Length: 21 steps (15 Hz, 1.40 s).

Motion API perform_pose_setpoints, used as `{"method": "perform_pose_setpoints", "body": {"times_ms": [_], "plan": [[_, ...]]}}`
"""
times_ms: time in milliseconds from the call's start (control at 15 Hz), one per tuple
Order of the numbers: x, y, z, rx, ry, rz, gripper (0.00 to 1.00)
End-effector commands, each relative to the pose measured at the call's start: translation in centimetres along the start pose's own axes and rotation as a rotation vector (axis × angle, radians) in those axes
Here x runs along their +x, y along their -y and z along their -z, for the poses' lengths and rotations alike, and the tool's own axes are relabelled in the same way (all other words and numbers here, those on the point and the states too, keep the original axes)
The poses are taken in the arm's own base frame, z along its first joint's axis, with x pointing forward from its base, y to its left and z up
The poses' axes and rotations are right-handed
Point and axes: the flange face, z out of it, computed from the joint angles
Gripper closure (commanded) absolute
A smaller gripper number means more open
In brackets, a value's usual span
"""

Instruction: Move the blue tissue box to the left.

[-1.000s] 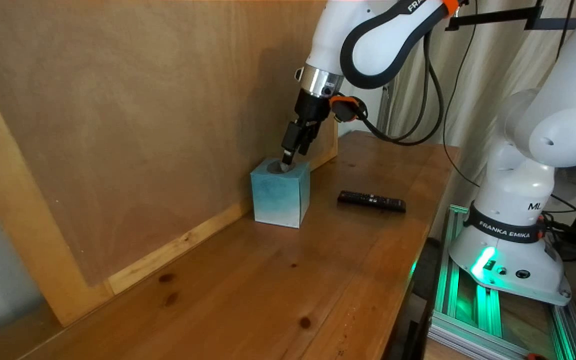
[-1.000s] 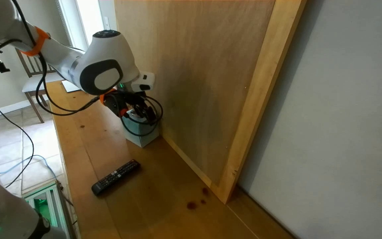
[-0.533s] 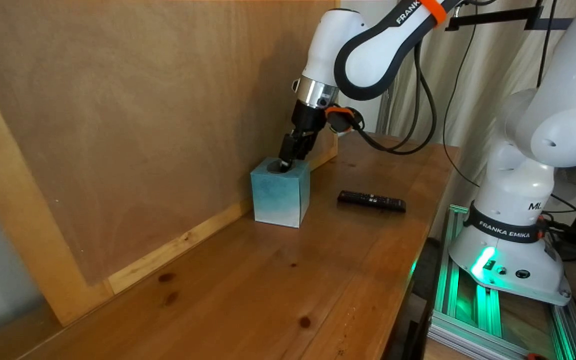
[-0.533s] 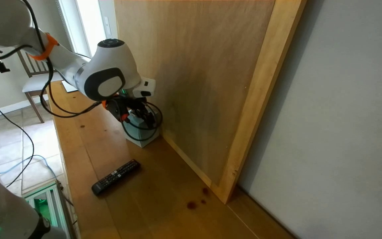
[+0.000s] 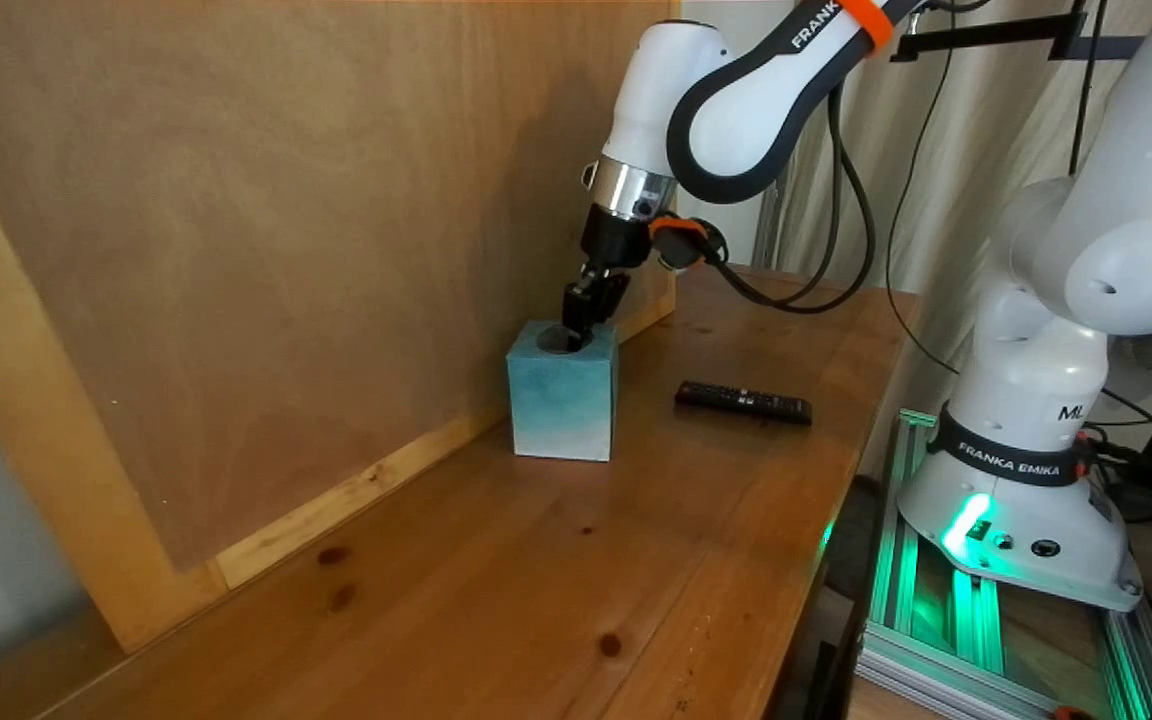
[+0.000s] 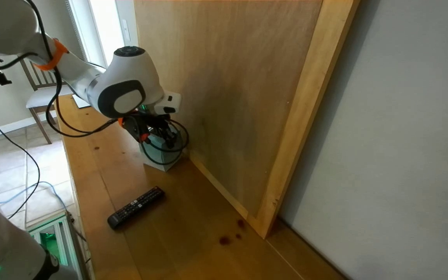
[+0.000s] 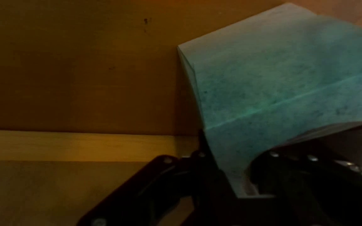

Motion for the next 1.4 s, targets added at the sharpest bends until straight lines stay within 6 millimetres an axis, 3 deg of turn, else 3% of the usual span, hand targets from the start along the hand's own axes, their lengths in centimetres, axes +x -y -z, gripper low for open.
{"method": "perform_pose_setpoints", "body": {"times_ms": [0,333,667,1000,1267,1333], "plan": [[-0.4,1.3,0.6,0.017,0.025,-0.001,0.99],[-1.7,4.3,1.7,0.014,0.083,0.038,0.99],[-2.8,8.9,2.8,0.022,0.157,0.164,0.99],[-2.4,13.7,4.3,-0.003,0.189,0.318,0.99],[-1.5,16.1,4.9,-0.021,0.189,0.415,0.99],[-2.6,15.2,5.1,-0.009,0.174,0.363,0.99]]}}
